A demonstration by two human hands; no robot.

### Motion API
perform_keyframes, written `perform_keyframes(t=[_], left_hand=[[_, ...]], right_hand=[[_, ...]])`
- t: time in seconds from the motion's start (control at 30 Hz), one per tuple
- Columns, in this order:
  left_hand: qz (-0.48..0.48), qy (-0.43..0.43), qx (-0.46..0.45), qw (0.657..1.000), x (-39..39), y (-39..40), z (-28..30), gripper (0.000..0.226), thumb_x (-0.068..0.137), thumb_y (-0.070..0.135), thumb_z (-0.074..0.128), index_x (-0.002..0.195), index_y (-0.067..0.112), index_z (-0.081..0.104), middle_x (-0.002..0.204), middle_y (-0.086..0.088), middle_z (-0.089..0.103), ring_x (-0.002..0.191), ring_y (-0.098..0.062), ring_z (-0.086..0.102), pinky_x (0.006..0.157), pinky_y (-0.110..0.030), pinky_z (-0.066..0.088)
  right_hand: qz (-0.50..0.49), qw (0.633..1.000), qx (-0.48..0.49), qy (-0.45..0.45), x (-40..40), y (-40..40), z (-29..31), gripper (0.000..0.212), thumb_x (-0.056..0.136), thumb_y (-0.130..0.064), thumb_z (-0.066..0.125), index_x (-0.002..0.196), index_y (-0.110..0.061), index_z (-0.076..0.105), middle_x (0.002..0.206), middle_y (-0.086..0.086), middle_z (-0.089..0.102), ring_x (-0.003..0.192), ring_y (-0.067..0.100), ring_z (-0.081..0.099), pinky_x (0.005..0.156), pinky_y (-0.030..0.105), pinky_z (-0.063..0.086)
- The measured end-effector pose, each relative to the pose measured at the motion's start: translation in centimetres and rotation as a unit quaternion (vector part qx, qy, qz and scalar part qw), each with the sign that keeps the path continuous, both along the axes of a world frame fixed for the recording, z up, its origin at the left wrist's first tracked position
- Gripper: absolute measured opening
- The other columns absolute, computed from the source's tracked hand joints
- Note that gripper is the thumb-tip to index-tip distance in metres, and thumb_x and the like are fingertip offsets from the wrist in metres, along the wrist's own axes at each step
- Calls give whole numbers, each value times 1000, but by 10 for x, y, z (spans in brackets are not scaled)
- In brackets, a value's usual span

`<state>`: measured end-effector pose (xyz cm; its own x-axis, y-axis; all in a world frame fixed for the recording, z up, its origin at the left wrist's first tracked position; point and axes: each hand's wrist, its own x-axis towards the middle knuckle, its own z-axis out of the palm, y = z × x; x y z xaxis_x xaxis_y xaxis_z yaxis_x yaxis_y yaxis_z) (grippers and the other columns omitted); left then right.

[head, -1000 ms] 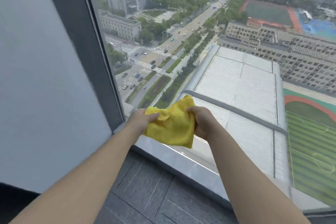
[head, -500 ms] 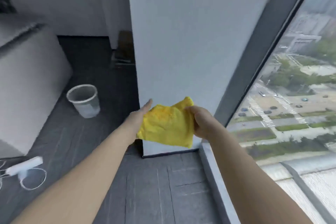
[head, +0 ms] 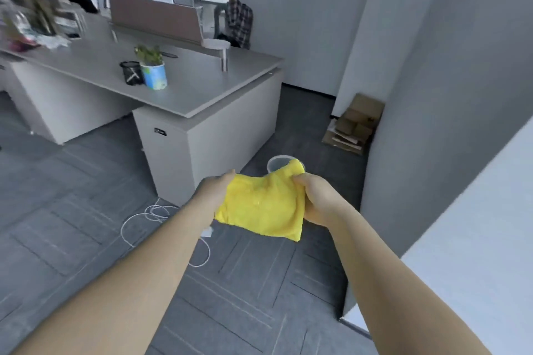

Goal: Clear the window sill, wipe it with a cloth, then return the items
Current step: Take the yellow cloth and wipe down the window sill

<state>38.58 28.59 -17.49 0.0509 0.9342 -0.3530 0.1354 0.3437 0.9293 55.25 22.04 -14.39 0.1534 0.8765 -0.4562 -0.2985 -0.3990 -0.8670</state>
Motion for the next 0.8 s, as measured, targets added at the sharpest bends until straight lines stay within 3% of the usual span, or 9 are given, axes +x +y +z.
perform_keyframes(t=[0.1,0.2,0.33,0.47,0.63,0.7,0.8], left_hand=[[24,-46,5,999,-57,37,7,43,85,38,54,112,4,56,90,-11,61,97,-29,57,92,-43,47],[28,-83,0,996,-96,75,-5,40,84,29,57,117,5,55,104,-13,59,97,-28,57,82,-39,49],[19,-79,11,997,-130,128,-17,32,88,18,51,116,3,52,109,-16,57,91,-29,56,75,-33,47],[19,-75,17,997,-149,191,-24,30,90,14,46,118,4,51,110,-17,57,93,-28,55,72,-31,46],[14,-53,23,998,-162,284,-30,27,91,17,46,117,11,50,95,-6,58,74,-18,54,66,-28,45],[-3,-36,19,999,-166,330,-29,27,91,17,46,117,14,50,88,-2,58,77,-17,55,67,-27,45],[-46,-11,2,999,-171,395,-30,32,89,11,46,121,15,49,103,-7,58,92,-24,56,70,-29,47]], right_hand=[[32,999,22,-1,-51,44,7,26,95,-9,37,117,-8,51,113,9,60,107,29,54,90,41,43],[38,999,16,-9,-88,94,-6,28,96,-11,39,123,-7,47,108,8,58,107,28,53,87,39,41],[101,994,17,-28,-122,163,-19,37,95,-11,38,131,-6,45,133,14,53,116,32,53,83,39,44],[107,993,18,-54,-143,236,-28,39,92,-5,39,131,-7,45,132,17,54,116,35,54,85,42,46],[97,994,30,-44,-155,331,-43,39,90,2,38,129,-3,46,131,19,54,116,35,53,89,41,43],[93,994,33,-42,-159,376,-51,43,88,4,37,130,-6,46,132,18,54,113,34,54,88,41,44],[87,995,28,-49,-164,438,-60,50,85,9,34,131,-8,45,126,16,56,114,35,53,89,43,45]])
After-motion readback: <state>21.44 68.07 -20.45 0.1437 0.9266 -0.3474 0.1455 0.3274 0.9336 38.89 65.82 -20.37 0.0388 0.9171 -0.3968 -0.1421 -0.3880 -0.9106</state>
